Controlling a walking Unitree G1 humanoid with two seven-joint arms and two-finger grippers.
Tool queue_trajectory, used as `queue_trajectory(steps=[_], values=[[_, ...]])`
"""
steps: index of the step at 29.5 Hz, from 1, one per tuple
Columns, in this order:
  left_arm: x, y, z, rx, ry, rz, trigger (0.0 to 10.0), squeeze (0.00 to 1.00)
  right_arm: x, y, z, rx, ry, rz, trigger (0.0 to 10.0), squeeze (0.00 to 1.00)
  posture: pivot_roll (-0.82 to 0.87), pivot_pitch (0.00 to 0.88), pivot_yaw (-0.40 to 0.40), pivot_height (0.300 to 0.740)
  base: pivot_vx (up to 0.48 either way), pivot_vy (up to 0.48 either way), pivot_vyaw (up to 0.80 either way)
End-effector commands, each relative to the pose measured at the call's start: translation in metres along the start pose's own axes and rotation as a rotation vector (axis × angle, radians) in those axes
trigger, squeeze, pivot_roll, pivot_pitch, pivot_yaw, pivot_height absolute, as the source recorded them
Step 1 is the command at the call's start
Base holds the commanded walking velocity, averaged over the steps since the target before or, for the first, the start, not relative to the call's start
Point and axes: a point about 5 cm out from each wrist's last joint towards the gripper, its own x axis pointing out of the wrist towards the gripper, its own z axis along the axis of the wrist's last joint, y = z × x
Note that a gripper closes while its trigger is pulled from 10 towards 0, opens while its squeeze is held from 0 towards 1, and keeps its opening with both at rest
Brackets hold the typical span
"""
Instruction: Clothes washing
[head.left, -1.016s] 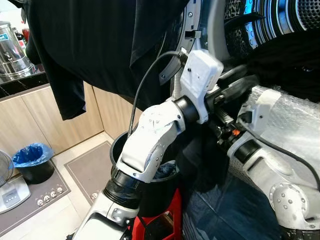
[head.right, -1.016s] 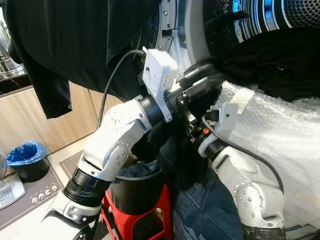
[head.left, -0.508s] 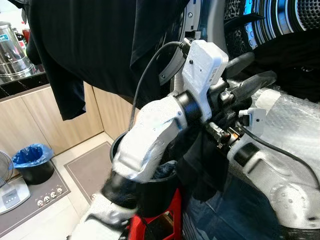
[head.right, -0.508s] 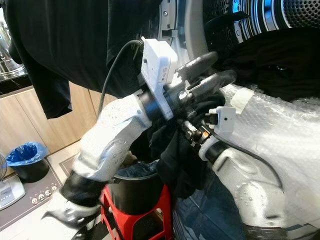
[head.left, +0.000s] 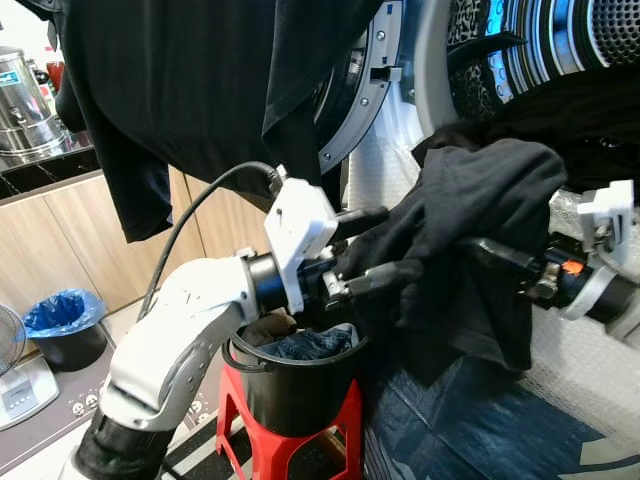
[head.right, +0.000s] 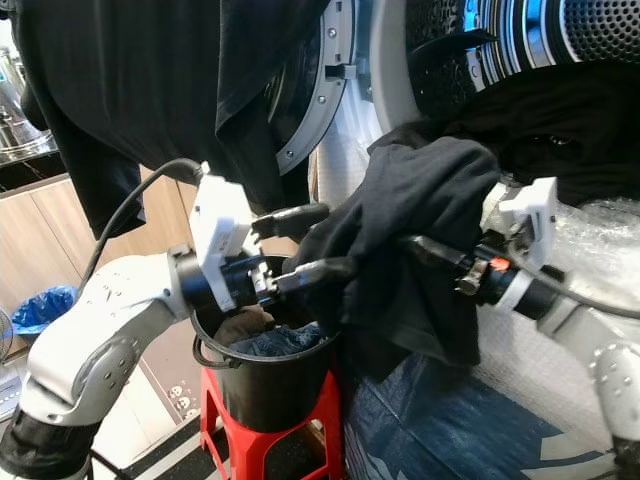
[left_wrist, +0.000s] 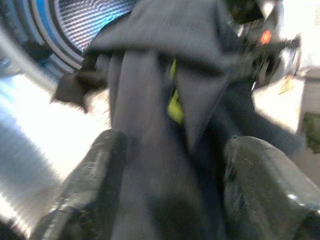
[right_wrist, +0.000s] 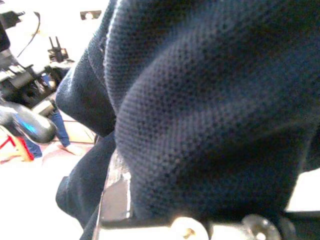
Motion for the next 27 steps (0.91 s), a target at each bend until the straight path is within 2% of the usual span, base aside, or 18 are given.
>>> queue_trajectory(steps=[1, 2, 3, 4, 5, 6, 15, 17, 21, 22, 23, 24, 25, 27], values=[[-0.003, -0.002, 0.004, 0.028, 0.004, 0.016, 10.0, 1.0, -0.004, -0.001, 0.017, -0.056, -0.041, 0.024, 0.0, 0.0, -0.02, 0.0, -0.035, 0.74, 0.0, 0.0, 0.0], [-0.004, -0.004, 0.002, 0.031, 0.008, 0.027, 10.0, 0.43, -0.005, -0.002, 0.019, -0.059, -0.043, 0.027, 0.0, 0.0, -0.02, 0.0, -0.036, 0.74, 0.0, 0.0, 0.0], [-0.004, -0.004, 0.002, 0.031, 0.008, 0.027, 10.0, 0.43, -0.005, -0.002, 0.019, -0.059, -0.043, 0.027, 0.0, 0.0, -0.02, 0.0, -0.036, 0.74, 0.0, 0.0, 0.0], [-0.006, -0.006, -0.001, 0.029, 0.017, 0.034, 10.0, 0.0, -0.005, -0.004, 0.024, -0.066, -0.05, 0.032, 0.0, 0.0, -0.02, 0.0, -0.039, 0.74, 0.0, 0.0, 0.0], [-0.007, -0.008, -0.003, 0.033, 0.028, 0.044, 10.0, 0.0, -0.004, -0.007, 0.03, -0.076, -0.058, 0.034, 7.9, 0.0, -0.01, 0.0, -0.043, 0.74, 0.0, 0.0, 0.0], [-0.008, -0.011, -0.006, 0.023, 0.039, 0.051, 10.0, 0.0, -0.003, -0.011, 0.034, -0.093, -0.055, 0.035, 10.0, 0.0, -0.01, 0.0, -0.046, 0.74, 0.0, 0.0, 0.0], [-0.013, -0.024, -0.01, -0.005, 0.065, 0.088, 10.0, 0.0, 0.006, -0.03, 0.05, -0.11, -0.04, 0.043, 10.0, 0.0, 0.02, 0.0, -0.077, 0.74, 0.0, 0.0, 0.0], [-0.016, -0.027, -0.011, -0.022, 0.075, 0.112, 10.0, 0.0, 0.01, -0.039, 0.057, -0.122, -0.029, 0.02, 10.0, 0.0, 0.03, 0.0, -0.097, 0.74, 0.0, 0.0, 0.0], [-0.022, -0.037, -0.012, -0.055, 0.091, 0.154, 10.0, 0.0, 0.013, -0.063, 0.079, -0.164, -0.048, -0.11, 10.0, 0.0, 0.05, 0.0, -0.129, 0.74, 0.0, 0.0, 0.0], [-0.022, -0.037, -0.012, -0.055, 0.091, 0.154, 10.0, 0.0, 0.013, -0.063, 0.079, -0.164, -0.048, -0.11, 10.0, 0.0, 0.05, 0.0, -0.129, 0.74, 0.0, 0.0, 0.0], [-0.024, -0.042, -0.012, -0.07, 0.089, 0.175, 10.0, 0.0, 0.014, -0.074, 0.083, -0.159, -0.031, -0.197, 10.0, 0.0, 0.06, 0.01, -0.149, 0.74, 0.0, 0.0, 0.0], [-0.025, -0.045, -0.011, -0.081, 0.089, 0.192, 10.0, 0.0, 0.015, -0.079, 0.084, -0.156, -0.018, -0.248, 10.0, 0.0, 0.07, 0.032, -0.164, 0.74, 0.0, 0.0, 0.0], [-0.025, -0.045, -0.011, -0.081, 0.089, 0.192, 10.0, 0.0, 0.015, -0.079, 0.084, -0.156, -0.018, -0.248, 10.0, 0.0, 0.07, 0.032, -0.164, 0.74, 0.0, 0.0, 0.0], [-0.029, -0.056, -0.01, -0.126, 0.088, 0.236, 10.0, 0.0, 0.019, -0.092, 0.09, -0.16, 0.004, -0.392, 10.0, 0.0, 0.08, 0.068, -0.188, 0.74, 0.0, 0.0, 0.0]])
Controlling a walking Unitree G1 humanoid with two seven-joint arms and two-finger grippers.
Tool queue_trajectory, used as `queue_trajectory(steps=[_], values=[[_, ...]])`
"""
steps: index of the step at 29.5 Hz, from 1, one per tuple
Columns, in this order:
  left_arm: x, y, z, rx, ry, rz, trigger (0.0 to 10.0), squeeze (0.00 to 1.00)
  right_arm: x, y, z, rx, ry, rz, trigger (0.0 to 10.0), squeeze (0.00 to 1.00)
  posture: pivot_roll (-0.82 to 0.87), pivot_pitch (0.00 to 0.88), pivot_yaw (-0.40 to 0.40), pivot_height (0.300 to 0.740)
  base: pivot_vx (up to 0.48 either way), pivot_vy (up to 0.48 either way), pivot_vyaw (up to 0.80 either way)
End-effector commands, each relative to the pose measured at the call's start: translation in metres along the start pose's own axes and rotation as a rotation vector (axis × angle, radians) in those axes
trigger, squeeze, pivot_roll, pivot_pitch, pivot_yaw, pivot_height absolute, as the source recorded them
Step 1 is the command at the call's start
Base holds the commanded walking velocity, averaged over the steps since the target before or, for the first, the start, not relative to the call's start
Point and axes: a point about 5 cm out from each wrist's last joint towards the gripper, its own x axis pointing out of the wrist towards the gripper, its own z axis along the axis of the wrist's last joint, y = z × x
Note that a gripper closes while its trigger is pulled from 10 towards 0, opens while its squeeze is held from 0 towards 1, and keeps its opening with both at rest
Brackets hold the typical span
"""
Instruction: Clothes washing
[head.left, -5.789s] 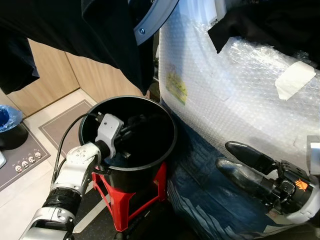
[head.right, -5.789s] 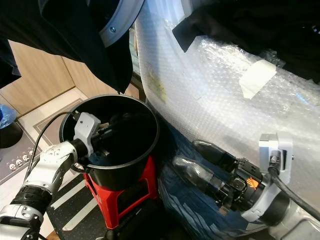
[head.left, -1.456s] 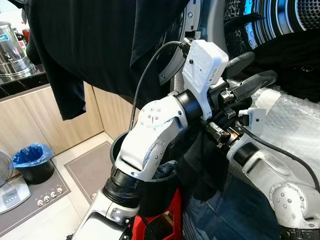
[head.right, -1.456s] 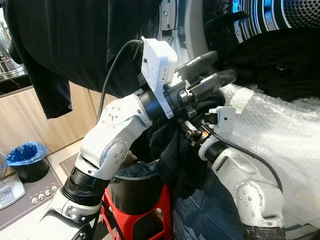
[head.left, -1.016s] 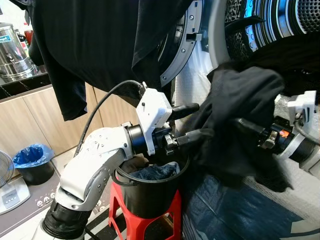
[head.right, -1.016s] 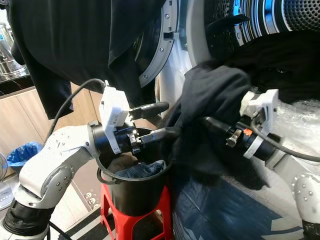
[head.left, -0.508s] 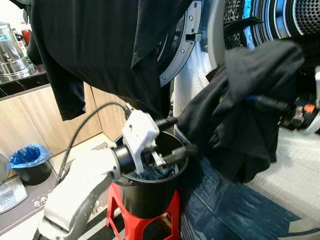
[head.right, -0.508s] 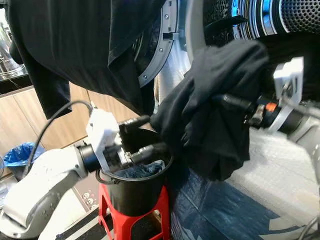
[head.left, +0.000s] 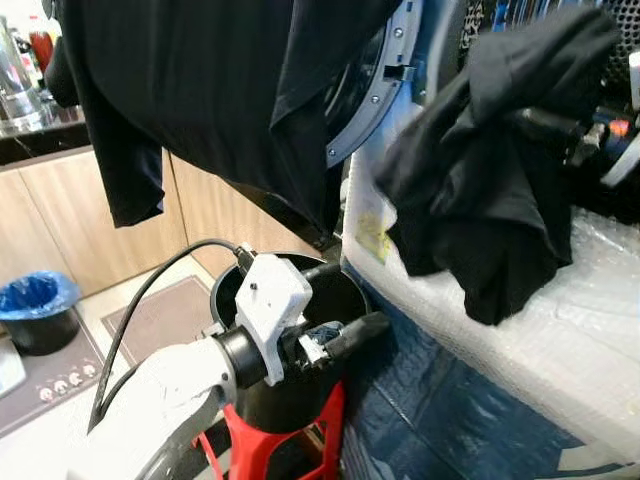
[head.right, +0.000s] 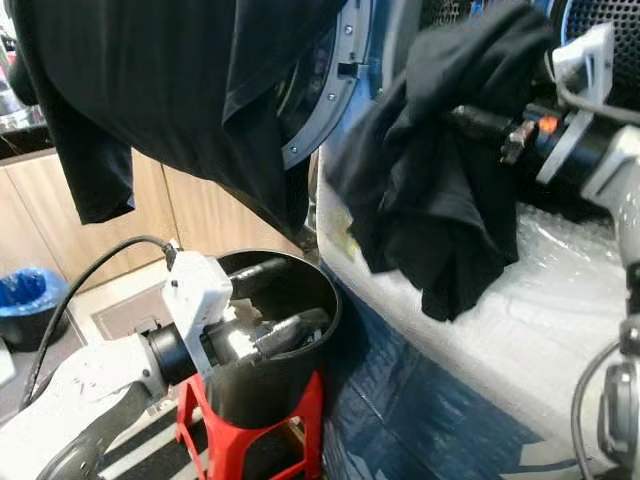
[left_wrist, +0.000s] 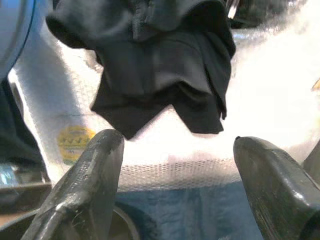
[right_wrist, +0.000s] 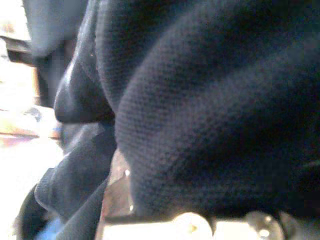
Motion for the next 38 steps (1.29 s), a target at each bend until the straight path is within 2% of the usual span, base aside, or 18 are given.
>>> queue_trajectory(steps=[1, 4, 6, 7, 8, 9, 13, 15, 17, 18, 21, 27, 31, 37, 38], values=[[-0.002, -0.009, 0.004, -0.012, -0.002, 0.011, 10.0, 0.0, 0.0, -0.009, 0.004, -0.013, 0.018, -0.099, 10.0, 0.0, 0.08, 0.068, -0.188, 0.74, 0.0, 0.0, 0.0], [-0.005, -0.015, 0.002, -0.036, 0.004, 0.03, 10.0, 0.0, 0.004, -0.014, 0.008, -0.021, 0.031, -0.191, 10.0, 0.0, 0.09, 0.102, -0.215, 0.74, 0.0, 0.0, 0.0], [-0.008, -0.02, 0.001, -0.061, 0.013, 0.057, 10.0, 0.0, 0.012, -0.015, 0.017, -0.001, 0.014, -0.29, 10.0, 0.0, 0.09, 0.116, -0.226, 0.74, 0.0, 0.0, 0.0], [-0.008, -0.02, 0.001, -0.061, 0.013, 0.057, 10.0, 0.0, 0.012, -0.015, 0.017, -0.001, 0.014, -0.29, 10.0, 0.0, 0.09, 0.116, -0.226, 0.74, 0.0, 0.0, 0.0], [-0.01, -0.024, 0.0, -0.083, 0.02, 0.082, 10.0, 0.0, 0.018, -0.017, 0.026, 0.018, -0.01, -0.386, 10.0, 0.0, 0.1, 0.134, -0.24, 0.74, 0.0, 0.0, 0.0], [-0.012, -0.026, 0.0, -0.096, 0.023, 0.093, 10.0, 0.0, 0.019, -0.017, 0.03, 0.028, -0.025, -0.427, 10.0, 0.0, 0.1, 0.142, -0.247, 0.74, 0.0, 0.0, 0.0], [-0.016, -0.033, -0.001, -0.127, 0.039, 0.125, 10.0, 0.0, 0.019, -0.021, 0.044, 0.064, -0.085, -0.572, 10.0, 0.0, 0.1, 0.165, -0.266, 0.74, 0.0, 0.0, 0.0], [-0.018, -0.036, -0.001, -0.144, 0.043, 0.141, 10.0, 0.0, 0.016, -0.023, 0.052, 0.053, -0.117, -0.656, 10.0, 0.0, 0.11, 0.17, -0.274, 0.74, 0.0, 0.0, 0.0], [-0.018, -0.038, -0.001, -0.148, 0.042, 0.148, 10.0, 0.0, 0.015, -0.024, 0.055, 0.064, -0.133, -0.661, 10.0, 0.0, 0.11, 0.18, -0.281, 0.74, 0.0, 0.0, 0.0], [-0.019, -0.04, -0.001, -0.158, 0.048, 0.161, 10.0, 0.0, 0.012, -0.026, 0.058, 0.06, -0.148, -0.715, 10.0, 0.0, 0.12, 0.184, -0.285, 0.74, 0.0, 0.0, 0.0], [-0.021, -0.042, -0.002, -0.178, 0.054, 0.179, 10.0, 0.0, 0.007, -0.03, 0.061, 0.074, -0.176, -0.765, 10.0, 0.0, 0.12, 0.188, -0.291, 0.74, 0.0, 0.0, 0.0], [-0.023, -0.043, -0.001, -0.182, 0.061, 0.197, 10.0, 0.0, 0.0, -0.035, 0.062, 0.163, -0.245, -0.903, 10.0, 0.0, 0.14, 0.18, -0.292, 0.74, 0.0, 0.0, 0.0], [-0.023, -0.047, 0.001, -0.214, 0.045, 0.214, 10.0, 0.0, -0.017, -0.037, 0.095, 0.181, -0.424, -1.017, 10.0, 0.0, 0.14, 0.175, -0.3, 0.74, 0.0, 0.0, 0.0], [-0.025, -0.049, 0.001, -0.233, 0.048, 0.246, 10.0, 0.0, -0.046, -0.034, 0.139, 0.217, -0.651, -1.091, 10.0, 0.0, 0.14, 0.195, -0.312, 0.74, 0.0, 0.0, 0.0], [-0.025, -0.049, 0.001, -0.233, 0.048, 0.246, 10.0, 0.0, -0.046, -0.034, 0.139, 0.217, -0.651, -1.091, 10.0, 0.0, 0.14, 0.195, -0.312, 0.74, 0.0, 0.0, 0.0]])
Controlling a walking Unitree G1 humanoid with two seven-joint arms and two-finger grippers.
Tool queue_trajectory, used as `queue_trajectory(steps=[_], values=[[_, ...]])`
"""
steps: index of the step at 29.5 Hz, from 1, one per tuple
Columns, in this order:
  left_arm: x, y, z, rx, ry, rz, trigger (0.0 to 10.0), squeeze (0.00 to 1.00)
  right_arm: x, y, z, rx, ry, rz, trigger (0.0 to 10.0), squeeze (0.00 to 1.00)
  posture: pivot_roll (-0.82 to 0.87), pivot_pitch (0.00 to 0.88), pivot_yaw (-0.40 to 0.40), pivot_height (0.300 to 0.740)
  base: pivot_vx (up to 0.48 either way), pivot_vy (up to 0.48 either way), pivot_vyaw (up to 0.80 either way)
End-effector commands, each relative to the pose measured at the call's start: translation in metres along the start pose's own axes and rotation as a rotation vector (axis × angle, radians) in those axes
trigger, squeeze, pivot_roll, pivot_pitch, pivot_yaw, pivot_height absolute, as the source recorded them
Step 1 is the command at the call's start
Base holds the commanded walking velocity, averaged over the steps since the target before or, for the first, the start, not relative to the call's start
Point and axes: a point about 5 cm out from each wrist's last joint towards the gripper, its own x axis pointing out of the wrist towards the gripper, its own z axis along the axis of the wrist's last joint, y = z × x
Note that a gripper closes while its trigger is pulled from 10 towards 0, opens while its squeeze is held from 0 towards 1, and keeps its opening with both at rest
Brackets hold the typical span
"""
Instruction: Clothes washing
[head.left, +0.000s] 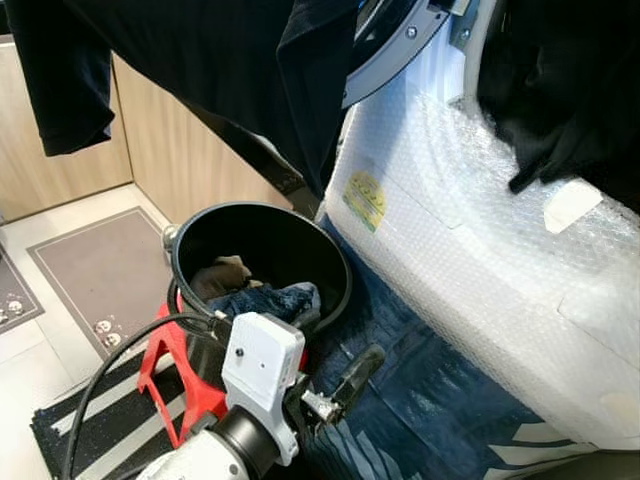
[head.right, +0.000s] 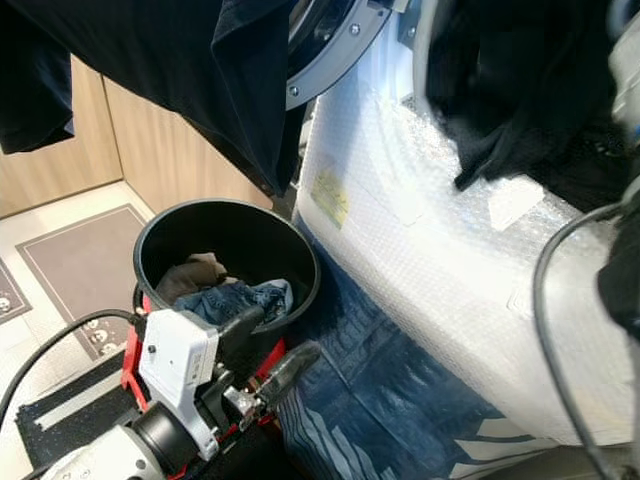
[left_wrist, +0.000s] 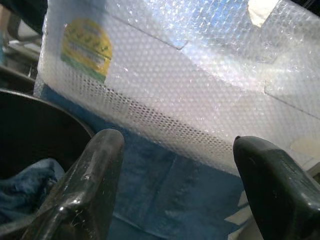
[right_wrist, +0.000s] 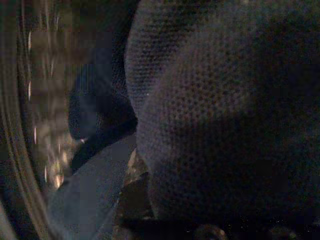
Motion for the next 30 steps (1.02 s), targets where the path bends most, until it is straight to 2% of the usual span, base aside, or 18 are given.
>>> queue_trajectory(steps=[1, 3, 8, 13, 16, 17, 21, 22, 24, 25, 27, 30], values=[[-0.001, -0.006, 0.003, -0.018, -0.015, -0.02, 10.0, 0.0, 0.0, -0.01, 0.028, 0.052, -0.098, -0.042, 10.0, 0.0, 0.14, 0.198, -0.311, 0.74, 0.0, 0.0, 0.0], [-0.001, -0.006, 0.003, -0.023, -0.016, -0.013, 10.0, 0.0, -0.001, -0.009, 0.036, 0.046, -0.123, -0.038, 10.0, 0.0, 0.14, 0.208, -0.311, 0.74, 0.0, 0.0, 0.0], [-0.001, -0.006, 0.003, -0.035, -0.015, -0.002, 10.0, 0.0, 0.0, 0.001, 0.019, -0.045, -0.076, -0.003, 10.0, 0.0, 0.13, 0.211, -0.306, 0.74, 0.0, 0.0, 0.0], [0.0, -0.005, 0.004, -0.03, -0.013, 0.0, 10.0, 0.0, -0.003, 0.019, -0.034, -0.192, 0.114, 0.104, 10.0, 0.0, 0.12, 0.215, -0.293, 0.74, 0.0, 0.0, 0.0], [0.0, -0.006, 0.004, -0.031, -0.013, -0.002, 10.0, 0.0, -0.005, 0.021, -0.05, -0.222, 0.169, 0.135, 10.0, 0.0, 0.12, 0.216, -0.29, 0.74, 0.0, 0.0, 0.0], [0.0, -0.006, 0.003, -0.038, -0.009, -0.004, 10.0, 0.0, -0.009, 0.022, -0.069, -0.311, 0.243, 0.176, 10.0, 0.0, 0.12, 0.216, -0.287, 0.74, 0.0, 0.0, 0.0], [0.001, -0.005, 0.004, -0.035, -0.009, -0.007, 10.0, 0.0, -0.013, 0.016, -0.088, -0.494, 0.326, 0.202, 10.0, 0.0, 0.11, 0.21, -0.276, 0.74, 0.0, 0.0, 0.0], [0.001, -0.005, 0.004, -0.035, -0.009, -0.007, 10.0, 0.0, -0.013, 0.016, -0.088, -0.494, 0.326, 0.202, 10.0, 0.0, 0.11, 0.21, -0.276, 0.74, 0.0, 0.0, 0.0], [0.002, -0.004, 0.003, -0.027, -0.004, -0.014, 10.0, 0.0, -0.013, 0.01, -0.09, -0.562, 0.344, 0.196, 10.0, 0.0, 0.11, 0.207, -0.272, 0.74, 0.0, 0.0, 0.0], [0.002, -0.004, 0.003, -0.027, -0.004, -0.016, 10.0, 0.0, -0.013, 0.008, -0.09, -0.559, 0.354, 0.192, 10.0, 0.0, 0.1, 0.204, -0.27, 0.74, 0.0, 0.0, 0.0], [0.003, -0.002, 0.003, -0.033, -0.006, -0.018, 10.0, 0.0, -0.013, 0.003, -0.09, -0.562, 0.37, 0.163, 10.0, 0.0, 0.1, 0.198, -0.264, 0.74, 0.0, 0.0, 0.0], [0.005, -0.001, 0.005, -0.034, -0.018, -0.025, 10.0, 0.0, -0.011, -0.017, -0.084, -0.718, 0.331, 0.032, 10.0, 0.0, 0.08, 0.183, -0.254, 0.74, 0.0, 0.0, 0.0]])
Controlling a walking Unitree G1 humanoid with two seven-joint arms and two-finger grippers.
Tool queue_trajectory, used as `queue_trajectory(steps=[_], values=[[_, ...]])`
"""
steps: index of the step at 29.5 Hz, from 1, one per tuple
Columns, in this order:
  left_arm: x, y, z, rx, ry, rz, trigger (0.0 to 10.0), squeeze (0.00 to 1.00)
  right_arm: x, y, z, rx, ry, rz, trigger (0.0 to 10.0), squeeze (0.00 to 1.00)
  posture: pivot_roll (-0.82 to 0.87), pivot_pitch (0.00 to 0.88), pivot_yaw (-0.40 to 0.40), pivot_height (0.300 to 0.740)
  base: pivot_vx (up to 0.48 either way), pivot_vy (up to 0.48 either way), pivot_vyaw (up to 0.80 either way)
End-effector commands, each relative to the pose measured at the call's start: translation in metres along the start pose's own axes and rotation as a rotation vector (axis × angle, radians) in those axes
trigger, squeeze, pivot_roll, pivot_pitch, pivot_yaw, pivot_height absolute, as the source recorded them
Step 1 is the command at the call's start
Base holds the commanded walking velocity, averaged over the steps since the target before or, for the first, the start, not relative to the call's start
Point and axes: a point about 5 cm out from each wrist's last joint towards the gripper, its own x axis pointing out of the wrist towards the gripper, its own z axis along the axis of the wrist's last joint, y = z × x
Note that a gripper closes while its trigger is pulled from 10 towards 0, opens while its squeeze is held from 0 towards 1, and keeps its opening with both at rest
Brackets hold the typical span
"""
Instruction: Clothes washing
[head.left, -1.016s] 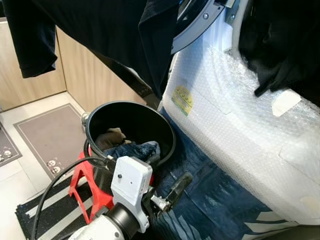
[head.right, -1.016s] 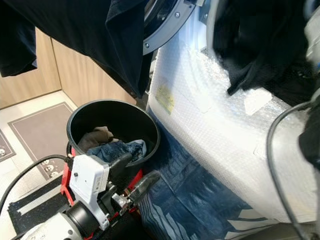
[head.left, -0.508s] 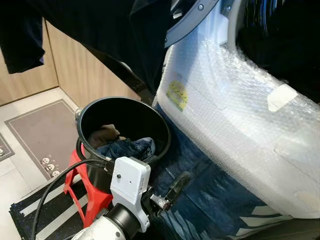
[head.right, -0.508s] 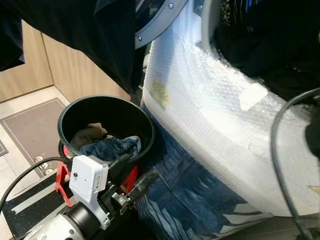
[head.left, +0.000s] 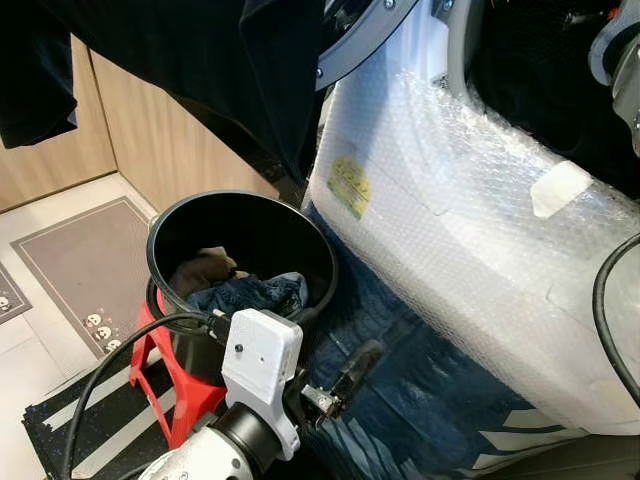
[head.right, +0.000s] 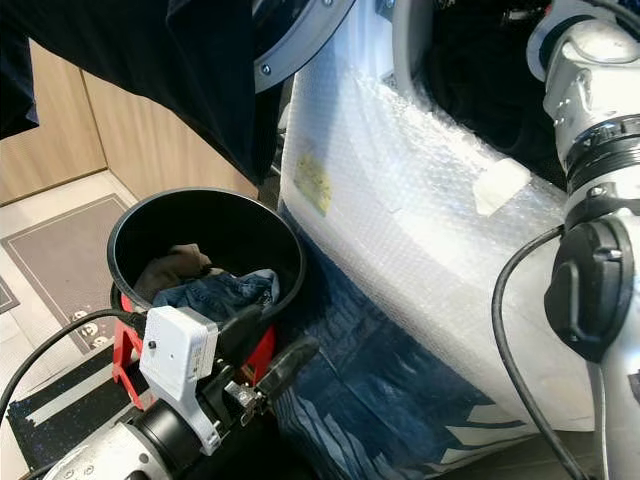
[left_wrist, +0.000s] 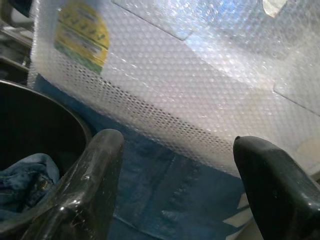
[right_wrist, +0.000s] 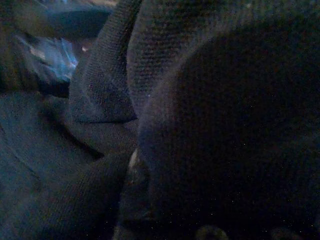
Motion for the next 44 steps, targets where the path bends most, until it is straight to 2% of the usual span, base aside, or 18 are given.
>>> queue_trajectory(steps=[1, 4, 6, 7, 9, 16, 19, 23, 27, 30, 31, 33, 36, 38, 41, 44], values=[[0.003, -0.003, 0.0, -0.016, -0.003, -0.04, 10.0, 0.0, -0.003, -0.037, -0.016, -0.021, 0.078, -0.166, 10.0, 0.0, 0.08, 0.174, -0.246, 0.74, 0.0, 0.0, 0.0], [0.006, -0.003, 0.001, -0.013, -0.011, -0.056, 10.0, 0.0, -0.008, -0.063, -0.028, 0.021, 0.148, -0.305, 10.0, 0.0, 0.07, 0.169, -0.239, 0.74, 0.0, 0.0, 0.0], [0.007, -0.002, 0.001, -0.008, -0.009, -0.065, 10.0, 0.0, -0.009, -0.069, -0.033, 0.069, 0.177, -0.32, 10.0, 0.0, 0.06, 0.163, -0.232, 0.74, 0.0, 0.0, 0.0], [0.007, -0.001, 0.001, -0.007, -0.008, -0.066, 10.0, 0.0, -0.01, -0.072, -0.035, 0.103, 0.191, -0.331, 10.0, 1.0, 0.06, 0.16, -0.228, 0.74, 0.0, 0.0, 0.0], [0.008, 0.0, 0.002, -0.005, -0.007, -0.072, 10.0, 0.0, -0.011, -0.075, -0.035, 0.149, 0.208, -0.331, 10.0, 1.0, 0.05, 0.157, -0.223, 0.74, 0.0, 0.0, 0.0], [0.013, 0.002, 0.003, -0.004, -0.013, -0.099, 10.0, 0.0, -0.013, -0.073, -0.031, 0.174, 0.248, -0.326, 10.0, 1.0, 0.03, 0.143, -0.204, 0.74, 0.0, 0.0, 0.0], [0.015, 0.004, 0.003, 0.001, -0.012, -0.106, 10.0, 0.0, -0.012, -0.067, -0.027, 0.191, 0.248, -0.304, 10.0, 1.0, 0.02, 0.138, -0.199, 0.74, 0.0, 0.0, 0.0], [0.017, 0.006, 0.003, 0.002, -0.015, -0.115, 10.0, 0.0, -0.012, -0.052, -0.021, 0.266, 0.282, -0.271, 10.0, 1.0, 0.01, 0.126, -0.197, 0.74, 0.0, 0.0, 0.0], [0.02, 0.007, 0.004, 0.007, -0.023, -0.118, 10.0, 0.0, -0.013, -0.045, -0.025, 0.255, 0.296, -0.26, 10.0, 1.0, 0.0, 0.113, -0.196, 0.74, 0.0, 0.0, 0.0], [0.022, 0.009, 0.003, 0.009, -0.027, -0.121, 10.0, 0.0, -0.015, -0.036, -0.029, 0.287, 0.312, -0.233, 10.0, 1.0, -0.01, 0.107, -0.195, 0.74, 0.0, 0.0, 0.0], [0.023, 0.009, 0.004, 0.009, -0.028, -0.123, 10.0, 0.0, -0.016, -0.035, -0.029, 0.282, 0.301, -0.247, 10.0, 1.0, -0.01, 0.105, -0.195, 0.74, 0.0, 0.0, 0.0], [0.024, 0.01, 0.004, 0.011, -0.035, -0.13, 10.0, 0.0, -0.024, -0.035, -0.028, 0.265, 0.206, -0.33, 10.0, 1.0, -0.01, 0.099, -0.191, 0.74, 0.0, 0.0, 0.0], [0.025, 0.011, 0.004, 0.011, -0.033, -0.133, 10.0, 0.0, -0.035, -0.025, -0.03, 0.257, 0.155, -0.328, 10.0, 1.0, -0.02, 0.094, -0.185, 0.74, 0.0, 0.0, 0.0], [0.026, 0.013, 0.004, 0.016, -0.035, -0.136, 10.0, 0.0, -0.043, -0.02, -0.03, 0.286, 0.115, -0.333, 10.0, 1.0, -0.02, 0.091, -0.18, 0.74, 0.0, 0.0, 0.0], [0.027, 0.013, 0.005, 0.019, -0.037, -0.138, 10.0, 0.0, -0.047, -0.017, -0.029, 0.291, 0.094, -0.333, 10.0, 1.0, -0.02, 0.09, -0.177, 0.74, 0.0, 0.0, 0.0], [0.028, 0.014, 0.005, 0.02, -0.039, -0.148, 10.0, 0.0, -0.063, -0.007, -0.03, 0.305, 0.051, -0.339, 10.0, 1.0, -0.03, 0.086, -0.169, 0.74, 0.0, 0.0, 0.0]])
